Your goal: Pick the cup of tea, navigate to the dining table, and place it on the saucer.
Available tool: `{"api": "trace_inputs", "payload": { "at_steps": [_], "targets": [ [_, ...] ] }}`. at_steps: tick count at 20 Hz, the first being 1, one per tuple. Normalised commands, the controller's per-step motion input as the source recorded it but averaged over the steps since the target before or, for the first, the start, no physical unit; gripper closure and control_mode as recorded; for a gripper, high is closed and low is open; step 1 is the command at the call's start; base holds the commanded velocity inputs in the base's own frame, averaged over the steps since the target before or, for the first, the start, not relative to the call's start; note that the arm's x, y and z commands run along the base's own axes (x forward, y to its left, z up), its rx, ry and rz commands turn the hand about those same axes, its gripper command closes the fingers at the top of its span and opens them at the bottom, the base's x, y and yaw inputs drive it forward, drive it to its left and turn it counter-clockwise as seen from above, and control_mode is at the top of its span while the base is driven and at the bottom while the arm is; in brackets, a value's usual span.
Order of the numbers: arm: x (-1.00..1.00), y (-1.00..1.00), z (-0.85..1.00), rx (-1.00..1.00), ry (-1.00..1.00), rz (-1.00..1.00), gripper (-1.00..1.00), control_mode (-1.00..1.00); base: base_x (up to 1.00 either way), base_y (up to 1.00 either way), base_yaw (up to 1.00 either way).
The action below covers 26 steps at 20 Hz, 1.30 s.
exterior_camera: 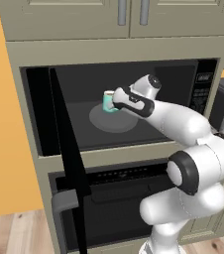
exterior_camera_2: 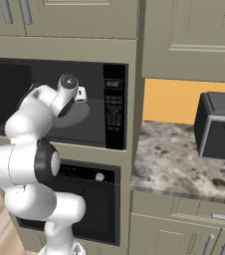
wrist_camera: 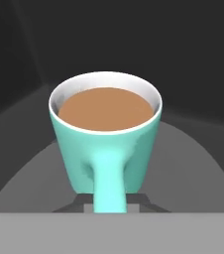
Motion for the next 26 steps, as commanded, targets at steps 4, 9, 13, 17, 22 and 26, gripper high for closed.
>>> {"api": "trace_inputs", "payload": {
  "at_steps": [4,9,13,17,22,26],
  "targets": [
    [-0.93,-0.06,0.1,0.0,-0.24,0.0,1.0,-1.0,0.0,0.0,0.0],
    [-1.0,-0.17,0.17,0.0,-0.16,-0.01,1.0,-1.0,0.0,0.0,0.0],
    [-1.0,-0.26,0.38,0.0,-0.01,-0.03,1.0,-1.0,0.0,0.0,0.0],
    [-0.97,-0.32,0.58,0.0,0.07,0.0,1.0,-1.0,0.0,0.0,0.0],
    [-0.91,-0.26,0.64,0.0,0.19,0.0,1.0,-1.0,0.0,0.0,0.0],
    [-0.99,-0.24,0.36,0.0,0.21,0.0,1.0,-1.0,0.0,0.0,0.0]
  ]
}}
